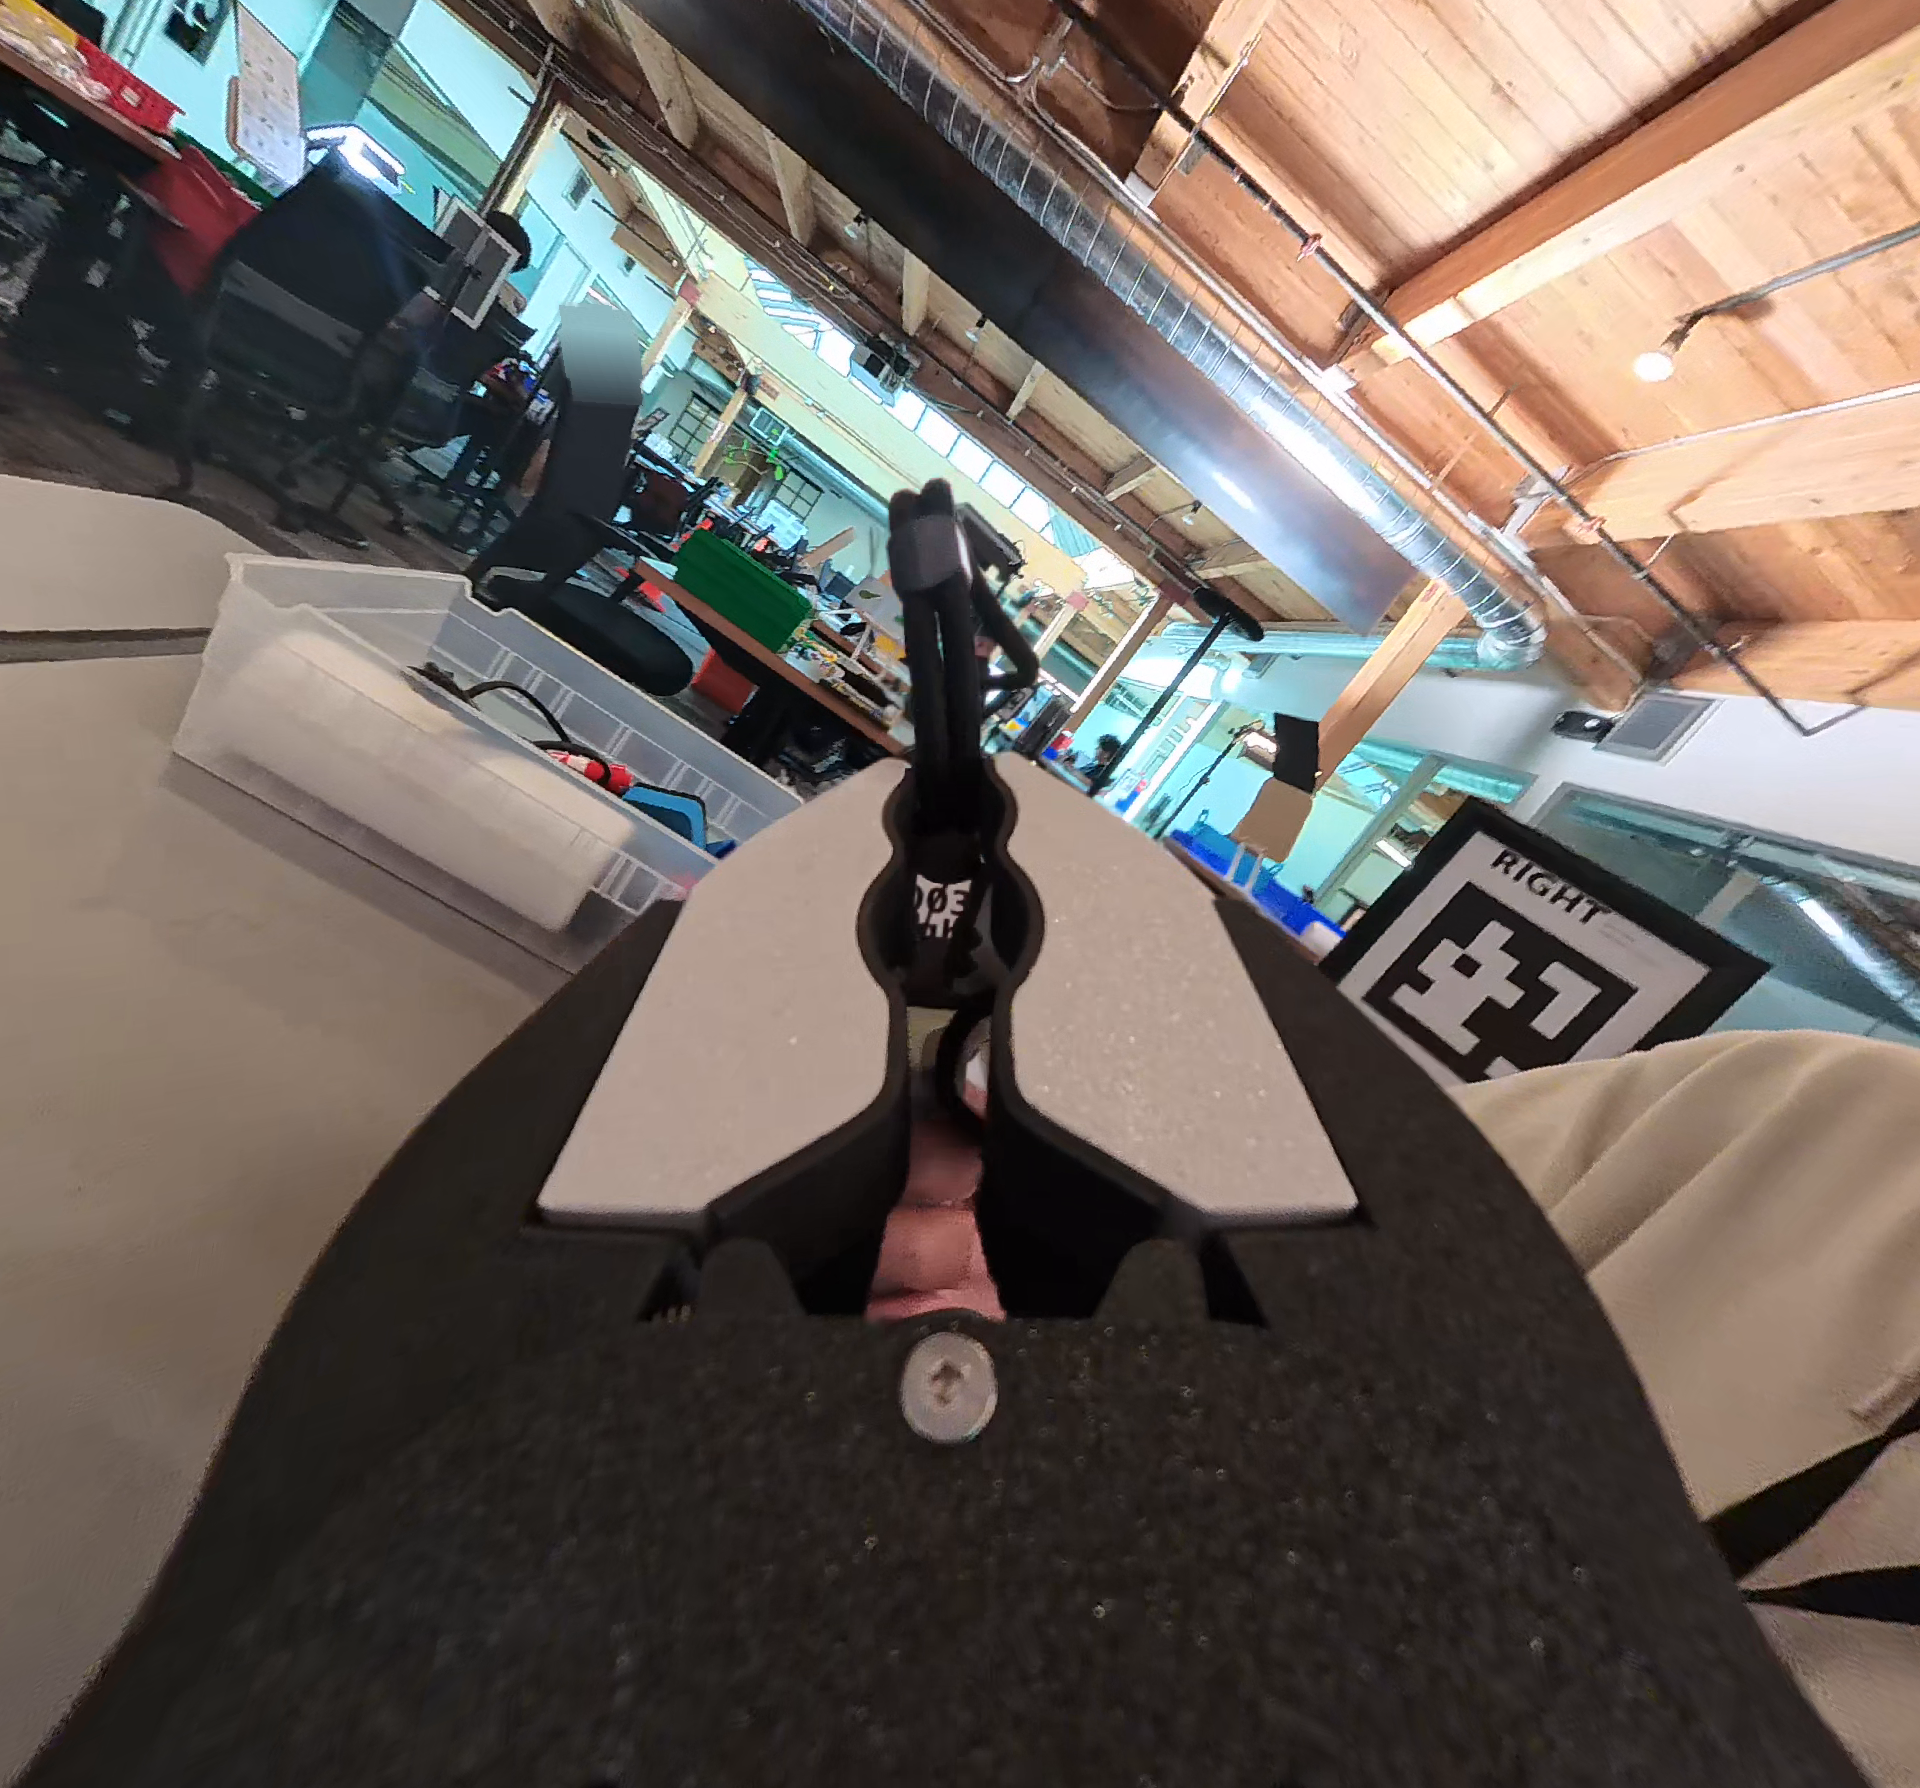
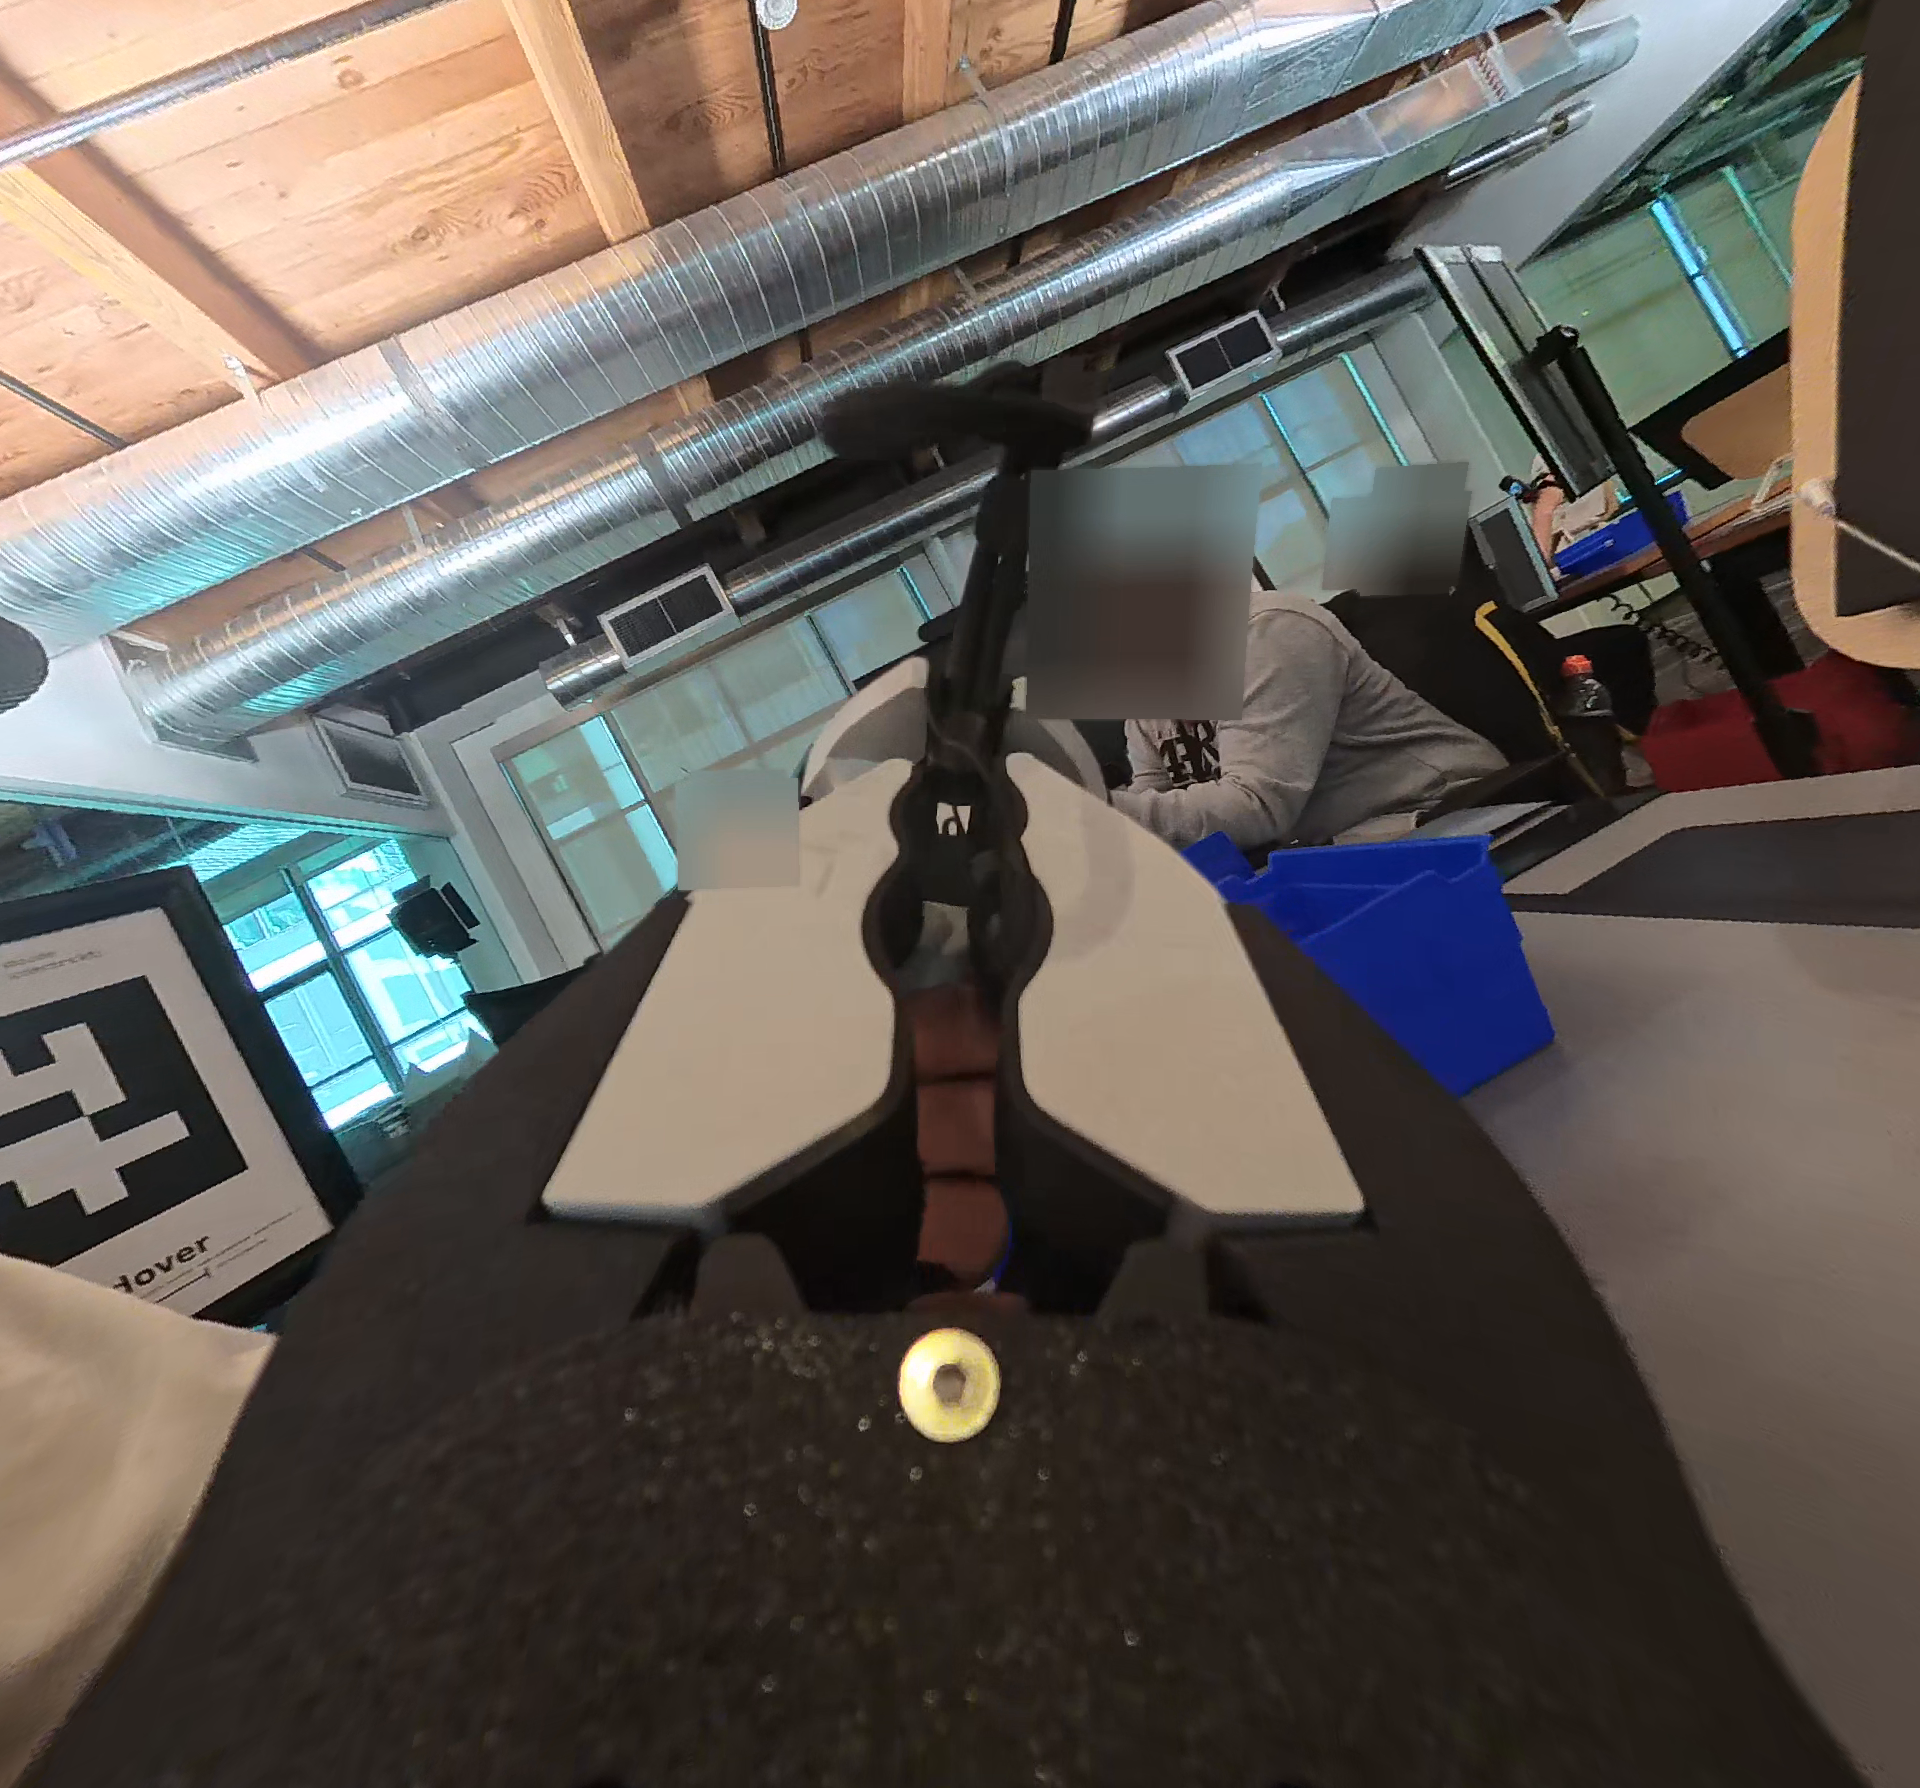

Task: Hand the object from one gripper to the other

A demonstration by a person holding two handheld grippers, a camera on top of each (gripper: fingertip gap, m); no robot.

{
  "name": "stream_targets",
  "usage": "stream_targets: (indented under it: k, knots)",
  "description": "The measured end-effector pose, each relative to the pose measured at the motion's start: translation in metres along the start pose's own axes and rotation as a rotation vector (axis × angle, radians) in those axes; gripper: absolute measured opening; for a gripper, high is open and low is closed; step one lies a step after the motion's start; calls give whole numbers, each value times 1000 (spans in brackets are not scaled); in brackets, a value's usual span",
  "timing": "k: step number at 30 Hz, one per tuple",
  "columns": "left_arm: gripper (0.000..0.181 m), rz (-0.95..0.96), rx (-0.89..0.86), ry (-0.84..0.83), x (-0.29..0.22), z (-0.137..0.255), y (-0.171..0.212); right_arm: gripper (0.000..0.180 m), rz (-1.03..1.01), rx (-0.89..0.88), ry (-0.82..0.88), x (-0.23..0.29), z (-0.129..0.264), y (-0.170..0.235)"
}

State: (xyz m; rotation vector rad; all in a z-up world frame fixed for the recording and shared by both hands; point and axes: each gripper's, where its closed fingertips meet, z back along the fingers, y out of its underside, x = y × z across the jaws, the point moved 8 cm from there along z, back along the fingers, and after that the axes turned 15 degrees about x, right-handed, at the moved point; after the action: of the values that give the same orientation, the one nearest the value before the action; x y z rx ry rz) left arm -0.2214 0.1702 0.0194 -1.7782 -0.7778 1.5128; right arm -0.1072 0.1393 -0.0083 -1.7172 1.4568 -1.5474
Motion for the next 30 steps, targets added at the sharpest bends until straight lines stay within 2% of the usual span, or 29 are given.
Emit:
stream_targets:
  k: [7, 10, 13, 14, 17, 20, 23, 30]
  knots:
    - [11, -158, 135, -175, -3, 4, -4, 11, 37, 108, 37, -3, 2, -1]
    - [30, -237, 217, -309, -4, 13, -11, 11, 124, 204, 113, -6, 5, -3]
    - [53, -295, 311, -452, -8, 29, -22, 10, 299, 328, 271, -11, 13, -11]
    - [55, -303, 337, -485, -10, 35, -26, 11, 375, 376, 343, -13, 17, -15]
    - [55, -343, 398, -611, -18, 47, -35, 11, 547, 478, 499, -16, 27, -26]
    - [53, -374, 479, -699, -21, 46, -34, 11, 615, 523, 578, -17, 31, -33]
    - [51, -405, 484, -734, -19, 35, -29, 11, 623, 517, 569, -12, 29, -35]
    - [47, -420, 375, -709, -16, 23, -25, 11, 651, 551, 537, 1, 10, -20]
